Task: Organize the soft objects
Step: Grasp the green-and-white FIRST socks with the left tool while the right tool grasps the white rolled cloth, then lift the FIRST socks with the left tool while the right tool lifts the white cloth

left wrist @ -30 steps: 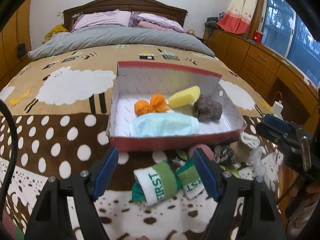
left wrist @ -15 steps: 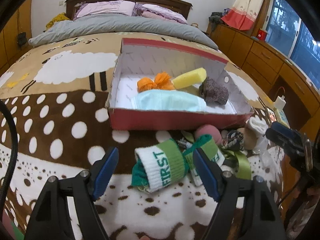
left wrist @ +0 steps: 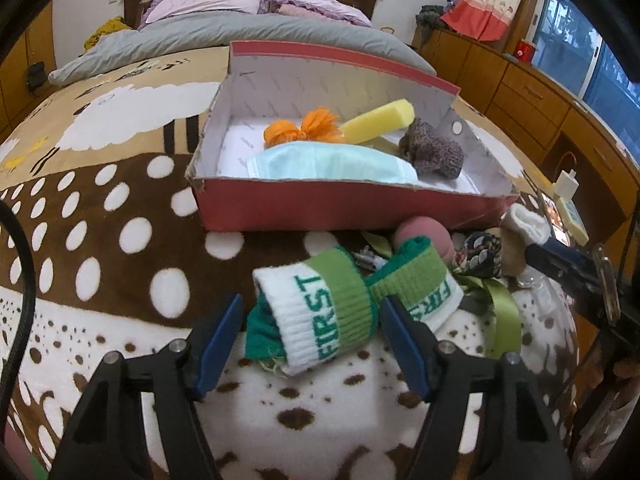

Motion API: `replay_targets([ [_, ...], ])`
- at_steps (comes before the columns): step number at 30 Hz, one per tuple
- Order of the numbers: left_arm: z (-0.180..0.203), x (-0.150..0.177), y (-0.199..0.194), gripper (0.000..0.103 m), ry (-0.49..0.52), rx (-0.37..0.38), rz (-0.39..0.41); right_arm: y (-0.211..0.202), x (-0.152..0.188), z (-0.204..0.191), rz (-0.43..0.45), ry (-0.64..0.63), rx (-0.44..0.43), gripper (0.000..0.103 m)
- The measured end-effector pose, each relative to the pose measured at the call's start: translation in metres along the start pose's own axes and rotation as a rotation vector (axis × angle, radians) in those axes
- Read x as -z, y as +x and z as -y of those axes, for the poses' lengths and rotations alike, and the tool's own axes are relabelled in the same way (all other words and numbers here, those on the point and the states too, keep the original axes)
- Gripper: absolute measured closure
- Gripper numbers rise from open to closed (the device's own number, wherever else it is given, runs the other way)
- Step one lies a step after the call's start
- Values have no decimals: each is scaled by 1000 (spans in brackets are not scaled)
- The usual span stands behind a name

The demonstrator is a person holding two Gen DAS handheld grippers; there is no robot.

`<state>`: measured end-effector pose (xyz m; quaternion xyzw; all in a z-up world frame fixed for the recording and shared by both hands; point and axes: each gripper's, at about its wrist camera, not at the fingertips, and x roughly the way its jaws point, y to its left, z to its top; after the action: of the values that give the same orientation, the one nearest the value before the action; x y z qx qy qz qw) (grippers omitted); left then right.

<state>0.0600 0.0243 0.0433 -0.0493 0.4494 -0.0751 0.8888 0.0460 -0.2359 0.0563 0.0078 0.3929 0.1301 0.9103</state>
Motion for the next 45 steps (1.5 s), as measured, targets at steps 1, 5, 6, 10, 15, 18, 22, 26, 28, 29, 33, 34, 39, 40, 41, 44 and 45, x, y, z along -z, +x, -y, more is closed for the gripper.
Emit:
replay_targets([
  [1, -1, 0, 0, 34, -3, 2, -1, 1, 1, 0, -1, 2, 0, 54],
  [5, -2, 0, -2, 50, -14, 13, 9, 3, 3, 0, -3, 3, 4, 68],
  [6, -1, 0, -3, 54, -12, 14, 13, 3, 3, 1, -2, 4, 5, 71],
  [10, -1, 0, -8, 62, -1, 17, 28, 1, 5, 0, 7, 3, 6, 84],
  [15, -3, 0, -15, 66, -12, 27, 41, -7, 4, -3, 38, -11, 6, 95],
  [18, -4, 0, -20, 67, -14, 30, 50, -12, 3, -6, 60, -30, 18, 98],
  [22, -5, 0, -24, 67, -13, 25, 59, -15, 4, -10, 73, -52, 16, 96],
  [26, -5, 0, -25, 67, -10, 27, 62, -16, 3, -13, 94, -56, 45, 68],
  [28, -4, -1, -25, 67, -8, 27, 62, -13, 2, -16, 86, -73, 70, 66],
  [29, -4, 0, -25, 67, -8, 27, 62, -11, 2, -16, 79, -78, 75, 66],
  [33, -2, -1, -25, 67, -4, 25, 63, 0, 0, -14, 57, -84, 71, 66],
  [34, -2, -1, -25, 67, -2, 25, 64, 2, 0, -14, 54, -86, 73, 66],
  [39, 2, -1, -26, 67, 3, 24, 66, 20, -5, -10, 30, -92, 89, 66],
  [40, 2, -1, -26, 67, 5, 23, 68, 21, -6, -8, 32, -77, 77, 68],
  [41, 2, -1, -26, 67, 6, 22, 69, 21, -6, -7, 33, -66, 68, 71],
  [44, 3, -2, -28, 67, 6, 23, 73, 18, -5, -7, 45, -65, 62, 80],
  [45, 3, -2, -29, 67, 6, 24, 75, 17, -5, -7, 48, -70, 63, 82],
])
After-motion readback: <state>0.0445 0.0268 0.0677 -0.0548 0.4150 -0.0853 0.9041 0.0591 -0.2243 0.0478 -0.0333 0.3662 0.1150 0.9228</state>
